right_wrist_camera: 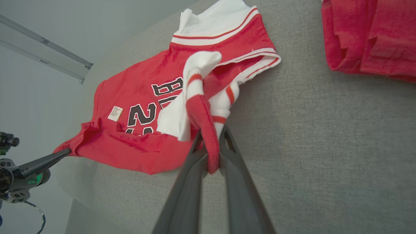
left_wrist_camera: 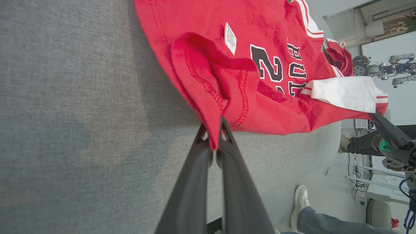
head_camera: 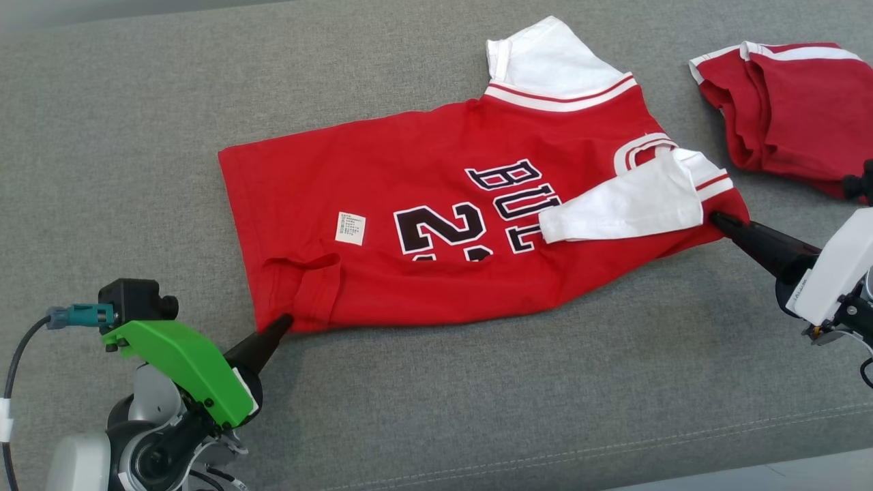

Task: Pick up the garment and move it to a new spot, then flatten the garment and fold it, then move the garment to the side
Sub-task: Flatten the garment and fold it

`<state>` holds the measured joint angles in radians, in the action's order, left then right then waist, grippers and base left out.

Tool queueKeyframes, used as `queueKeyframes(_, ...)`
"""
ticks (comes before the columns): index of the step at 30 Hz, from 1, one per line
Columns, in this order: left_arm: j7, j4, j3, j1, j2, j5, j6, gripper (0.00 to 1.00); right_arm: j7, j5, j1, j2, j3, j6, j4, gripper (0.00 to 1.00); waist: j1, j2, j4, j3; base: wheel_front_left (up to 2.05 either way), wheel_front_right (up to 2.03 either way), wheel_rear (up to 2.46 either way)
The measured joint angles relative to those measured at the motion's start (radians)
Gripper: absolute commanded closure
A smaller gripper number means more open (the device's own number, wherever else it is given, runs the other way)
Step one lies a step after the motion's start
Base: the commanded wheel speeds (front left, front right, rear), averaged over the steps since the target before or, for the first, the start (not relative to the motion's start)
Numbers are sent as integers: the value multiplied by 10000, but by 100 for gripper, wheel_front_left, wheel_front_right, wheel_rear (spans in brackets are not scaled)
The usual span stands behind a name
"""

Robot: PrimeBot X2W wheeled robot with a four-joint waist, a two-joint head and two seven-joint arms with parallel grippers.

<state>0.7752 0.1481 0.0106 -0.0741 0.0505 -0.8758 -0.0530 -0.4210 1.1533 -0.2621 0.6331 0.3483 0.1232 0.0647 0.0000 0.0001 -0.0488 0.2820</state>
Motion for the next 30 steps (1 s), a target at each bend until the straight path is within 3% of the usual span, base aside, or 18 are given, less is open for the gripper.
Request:
queueKeyframes(8, 42, 552, 23, 35, -17, -462, -15, 100, -374, 546, -11, 171, -272, 0, -803, 100, 0, 0, -8, -40, 0, 0, 0)
queueKeyframes(11, 134, 623, 13, 47, -15, -408, -42, 100, -734, 418, 25, 614, -163, -4, -821, 100, 0, 0, 7, -78, 0, 0, 0)
queueKeyframes(17, 75, 936, -318, 131, -23, -556, -188, 100, -922, 713, 129, 725, -466, -337, -790, 100, 0, 0, 34, -206, 0, 0, 0)
queueKeyframes(30, -17, 1018, 401, 2327, -25, -763, -236, 100, -1003, 1436, 2733, 727, -508, -771, -669, 100, 0, 0, 300, -126, 0, 0, 0)
